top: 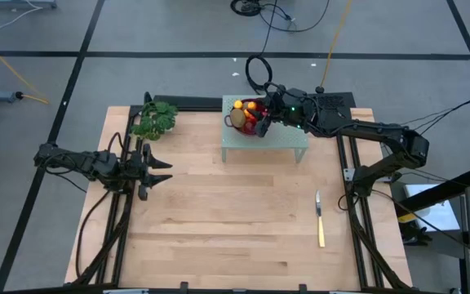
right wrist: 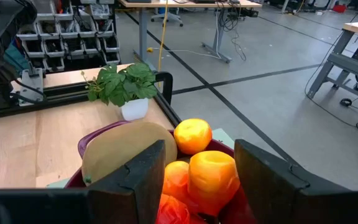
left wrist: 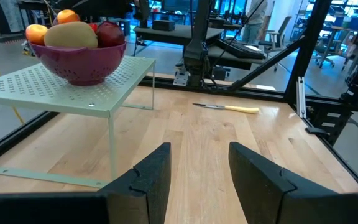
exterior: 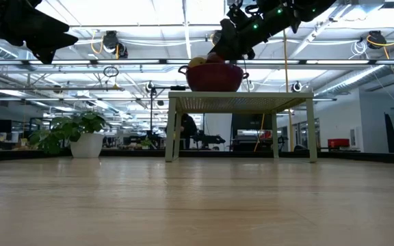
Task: Pick & Place Fruit
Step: Put the pear in the violet strainer bowl on the shelf, then put the table knife on the shelf
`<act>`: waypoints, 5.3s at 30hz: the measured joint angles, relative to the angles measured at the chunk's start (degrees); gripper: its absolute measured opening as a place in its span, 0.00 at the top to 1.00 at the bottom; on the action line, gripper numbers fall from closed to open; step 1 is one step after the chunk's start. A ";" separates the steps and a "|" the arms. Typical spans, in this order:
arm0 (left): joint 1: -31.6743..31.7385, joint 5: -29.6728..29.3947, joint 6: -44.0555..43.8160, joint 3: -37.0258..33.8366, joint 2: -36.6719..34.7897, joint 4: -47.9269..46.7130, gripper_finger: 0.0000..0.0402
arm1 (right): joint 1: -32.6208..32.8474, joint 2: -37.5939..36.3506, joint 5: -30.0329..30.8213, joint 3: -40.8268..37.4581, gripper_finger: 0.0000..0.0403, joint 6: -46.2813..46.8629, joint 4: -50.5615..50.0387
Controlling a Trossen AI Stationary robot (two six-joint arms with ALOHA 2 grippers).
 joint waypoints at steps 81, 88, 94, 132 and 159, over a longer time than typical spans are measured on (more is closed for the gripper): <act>0.00 0.65 3.28 0.00 0.02 -0.04 0.60 | 52.49 -17.51 -7.76 -0.02 0.99 99.35 -76.11; -0.01 0.63 3.26 0.00 0.01 -0.04 0.60 | 52.68 -17.49 -9.89 -1.66 0.99 100.76 -75.79; 0.00 0.63 3.24 0.00 0.02 -0.04 0.60 | 53.15 -17.48 -14.15 -6.65 0.85 102.83 -70.53; 0.00 0.61 5.20 0.00 0.02 -0.09 0.60 | 60.21 -12.85 -16.40 -29.46 0.49 128.40 -44.62; 0.00 0.61 4.90 0.00 0.00 -0.09 0.60 | 64.65 -3.47 -12.67 -29.31 0.49 137.75 -42.25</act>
